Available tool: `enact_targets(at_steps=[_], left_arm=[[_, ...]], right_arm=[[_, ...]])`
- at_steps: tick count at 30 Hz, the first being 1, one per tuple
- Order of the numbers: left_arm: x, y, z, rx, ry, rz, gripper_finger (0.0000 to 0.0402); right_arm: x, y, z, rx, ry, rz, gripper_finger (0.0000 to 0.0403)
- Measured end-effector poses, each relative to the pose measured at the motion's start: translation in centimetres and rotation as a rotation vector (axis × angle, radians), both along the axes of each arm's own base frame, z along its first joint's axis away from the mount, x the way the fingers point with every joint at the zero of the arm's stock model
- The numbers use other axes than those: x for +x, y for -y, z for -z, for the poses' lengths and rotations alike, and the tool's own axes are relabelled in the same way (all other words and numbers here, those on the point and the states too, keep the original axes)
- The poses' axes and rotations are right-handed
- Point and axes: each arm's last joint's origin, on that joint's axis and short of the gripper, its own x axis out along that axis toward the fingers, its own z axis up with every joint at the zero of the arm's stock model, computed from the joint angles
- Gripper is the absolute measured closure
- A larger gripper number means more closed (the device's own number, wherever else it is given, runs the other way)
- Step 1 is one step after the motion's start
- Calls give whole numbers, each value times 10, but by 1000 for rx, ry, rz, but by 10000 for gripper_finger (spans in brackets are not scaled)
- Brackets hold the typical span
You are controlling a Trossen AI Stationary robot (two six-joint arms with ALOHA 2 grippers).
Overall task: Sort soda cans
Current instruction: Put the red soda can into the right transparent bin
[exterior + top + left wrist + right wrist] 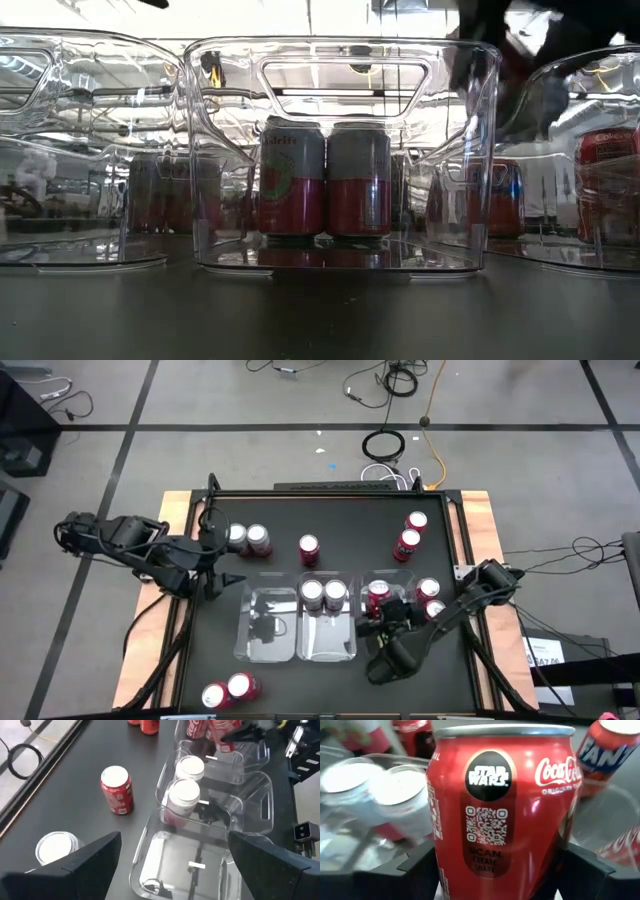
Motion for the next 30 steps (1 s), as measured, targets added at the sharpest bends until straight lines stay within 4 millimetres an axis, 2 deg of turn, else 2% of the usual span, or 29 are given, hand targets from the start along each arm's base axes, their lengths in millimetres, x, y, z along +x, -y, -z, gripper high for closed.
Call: enact_targets(at_steps=[7,13,22,30], left_arm=[[-1,1,2,-33,-2,0,27],[0,1,1,-45,12,6,27],[0,1,1,-75,15,-21,27],[0,1,1,-83,14,-29,27]], right_arm=[[-5,20,39,-54,-42,26,101],[-8,30,66,-85,24,7,92],[-5,48,89,-122,-34,-45,81],[-1,54,92,-116,-52,-56,81]])
